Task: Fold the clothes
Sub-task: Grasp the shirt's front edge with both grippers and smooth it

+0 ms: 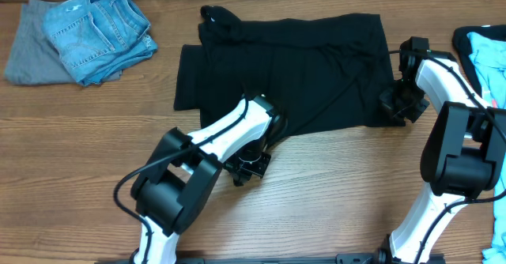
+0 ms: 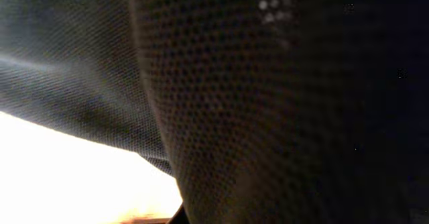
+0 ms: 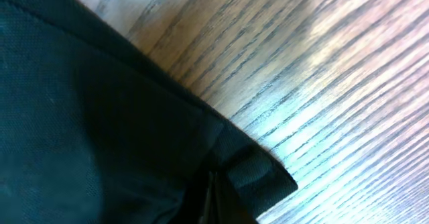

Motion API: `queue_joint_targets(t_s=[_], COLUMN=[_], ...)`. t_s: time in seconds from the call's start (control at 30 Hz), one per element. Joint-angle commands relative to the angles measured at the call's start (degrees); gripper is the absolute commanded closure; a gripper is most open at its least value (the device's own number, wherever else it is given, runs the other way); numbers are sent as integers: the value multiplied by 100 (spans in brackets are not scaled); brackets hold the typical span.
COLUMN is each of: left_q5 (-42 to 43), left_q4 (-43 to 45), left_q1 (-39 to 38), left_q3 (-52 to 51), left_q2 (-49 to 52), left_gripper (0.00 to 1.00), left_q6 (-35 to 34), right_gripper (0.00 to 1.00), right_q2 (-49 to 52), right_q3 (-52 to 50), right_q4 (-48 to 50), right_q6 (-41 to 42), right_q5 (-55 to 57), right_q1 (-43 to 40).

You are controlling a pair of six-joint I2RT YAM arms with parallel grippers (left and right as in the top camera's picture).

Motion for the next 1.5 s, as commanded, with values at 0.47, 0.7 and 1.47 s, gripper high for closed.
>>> queue_joint_targets(t_s=[0.47, 0.7, 1.47], left_q5=[-20, -17, -146], left_q4=[33, 79, -42], left_q1=[24, 24, 24], left_q3=[-31, -31, -17], left_q2=[-295, -295, -645], left_gripper=[94, 93, 96], left_q6=[-96, -96, -101], right_gripper=[39, 66, 96], right_q2=[-160, -48, -420], right_q3=[-15, -35, 299], right_q4=[389, 417, -411], right_q6=[59, 59, 590], right_q5=[-243, -232, 70], right_q1=[-17, -17, -188])
